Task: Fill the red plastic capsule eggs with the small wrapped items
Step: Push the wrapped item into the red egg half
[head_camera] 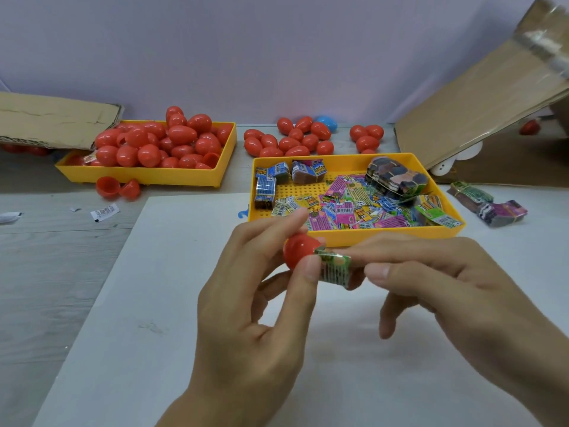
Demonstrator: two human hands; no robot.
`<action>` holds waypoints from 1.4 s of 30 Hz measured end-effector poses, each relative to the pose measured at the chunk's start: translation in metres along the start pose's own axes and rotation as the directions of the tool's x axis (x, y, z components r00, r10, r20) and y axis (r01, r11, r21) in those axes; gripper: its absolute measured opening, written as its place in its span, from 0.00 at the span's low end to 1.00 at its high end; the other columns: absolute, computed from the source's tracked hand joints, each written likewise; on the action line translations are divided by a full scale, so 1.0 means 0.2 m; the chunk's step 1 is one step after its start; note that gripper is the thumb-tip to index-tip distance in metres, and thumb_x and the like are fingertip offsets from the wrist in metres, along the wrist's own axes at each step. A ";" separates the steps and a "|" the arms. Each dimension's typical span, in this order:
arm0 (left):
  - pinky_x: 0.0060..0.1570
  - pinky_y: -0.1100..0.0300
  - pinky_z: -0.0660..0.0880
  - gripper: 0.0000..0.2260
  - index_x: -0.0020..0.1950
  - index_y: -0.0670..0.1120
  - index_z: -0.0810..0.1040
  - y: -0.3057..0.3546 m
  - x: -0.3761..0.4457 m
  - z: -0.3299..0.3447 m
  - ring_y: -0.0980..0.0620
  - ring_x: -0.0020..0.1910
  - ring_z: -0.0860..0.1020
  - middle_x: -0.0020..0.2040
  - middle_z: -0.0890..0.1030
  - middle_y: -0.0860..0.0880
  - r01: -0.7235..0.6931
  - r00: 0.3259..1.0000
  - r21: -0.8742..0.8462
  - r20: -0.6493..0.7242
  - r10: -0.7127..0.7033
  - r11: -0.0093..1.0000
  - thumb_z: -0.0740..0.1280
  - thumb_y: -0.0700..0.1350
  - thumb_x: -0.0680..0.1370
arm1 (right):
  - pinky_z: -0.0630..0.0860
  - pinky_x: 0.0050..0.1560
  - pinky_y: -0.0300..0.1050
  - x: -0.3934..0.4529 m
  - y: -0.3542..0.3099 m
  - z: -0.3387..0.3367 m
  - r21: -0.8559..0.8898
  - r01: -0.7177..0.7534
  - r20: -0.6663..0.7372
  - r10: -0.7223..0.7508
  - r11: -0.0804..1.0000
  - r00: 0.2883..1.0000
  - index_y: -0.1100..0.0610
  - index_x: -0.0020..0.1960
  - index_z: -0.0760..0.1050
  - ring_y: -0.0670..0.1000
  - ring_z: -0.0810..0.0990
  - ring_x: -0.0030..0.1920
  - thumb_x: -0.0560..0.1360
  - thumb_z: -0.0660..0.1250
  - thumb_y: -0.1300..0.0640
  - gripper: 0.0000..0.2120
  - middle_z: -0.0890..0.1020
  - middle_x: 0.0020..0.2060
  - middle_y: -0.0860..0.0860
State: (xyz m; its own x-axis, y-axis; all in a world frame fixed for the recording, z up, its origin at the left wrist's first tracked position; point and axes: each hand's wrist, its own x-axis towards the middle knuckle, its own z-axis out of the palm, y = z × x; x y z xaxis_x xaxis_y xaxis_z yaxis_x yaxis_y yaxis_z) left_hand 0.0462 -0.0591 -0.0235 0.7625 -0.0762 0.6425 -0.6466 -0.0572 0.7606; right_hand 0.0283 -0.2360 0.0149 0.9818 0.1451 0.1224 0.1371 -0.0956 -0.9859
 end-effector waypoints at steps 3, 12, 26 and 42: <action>0.52 0.59 0.80 0.16 0.69 0.48 0.74 -0.01 -0.01 0.00 0.44 0.58 0.82 0.60 0.75 0.48 -0.061 0.998 0.066 0.020 0.060 0.996 0.64 0.42 0.81 | 0.78 0.31 0.46 0.02 0.00 -0.01 0.163 -0.121 0.041 0.116 0.979 0.992 0.52 0.49 0.87 0.53 0.83 0.47 0.72 0.63 0.56 0.14 0.86 0.49 0.54; 0.53 0.54 0.79 0.12 0.66 0.44 0.74 -0.01 -0.02 0.01 0.41 0.63 0.79 0.63 0.74 0.49 -0.206 0.977 0.107 0.077 0.198 0.973 0.62 0.41 0.82 | 0.79 0.35 0.43 0.00 0.01 0.04 0.392 -0.285 0.069 0.281 0.875 0.957 0.60 0.48 0.85 0.53 0.85 0.44 0.68 0.71 0.52 0.15 0.86 0.45 0.59; 0.59 0.57 0.77 0.10 0.62 0.47 0.73 -0.04 -0.04 0.05 0.46 0.67 0.77 0.60 0.76 0.47 -0.077 0.994 -0.040 0.072 0.079 0.996 0.60 0.41 0.82 | 0.81 0.42 0.41 0.00 0.00 0.07 0.587 -0.355 0.122 0.354 0.727 0.927 0.60 0.52 0.85 0.54 0.86 0.50 0.67 0.73 0.59 0.13 0.86 0.50 0.59; 0.61 0.54 0.77 0.13 0.63 0.49 0.81 -0.06 -0.01 0.03 0.43 0.61 0.80 0.59 0.83 0.49 0.105 0.993 -0.163 0.077 -0.094 0.981 0.69 0.46 0.79 | 0.82 0.36 0.42 0.01 -0.01 0.05 0.683 -0.471 0.204 0.473 0.559 0.857 0.59 0.49 0.86 0.54 0.87 0.44 0.64 0.75 0.54 0.15 0.86 0.48 0.60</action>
State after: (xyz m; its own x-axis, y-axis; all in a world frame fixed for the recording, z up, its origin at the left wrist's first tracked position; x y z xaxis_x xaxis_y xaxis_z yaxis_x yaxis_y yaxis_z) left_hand 0.0519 -0.0651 -0.0337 0.8160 -0.1464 0.5592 -0.5505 0.0981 0.8290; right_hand 0.0281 -0.2264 0.0161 0.8794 0.2801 -0.3849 -0.4757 0.5505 -0.6860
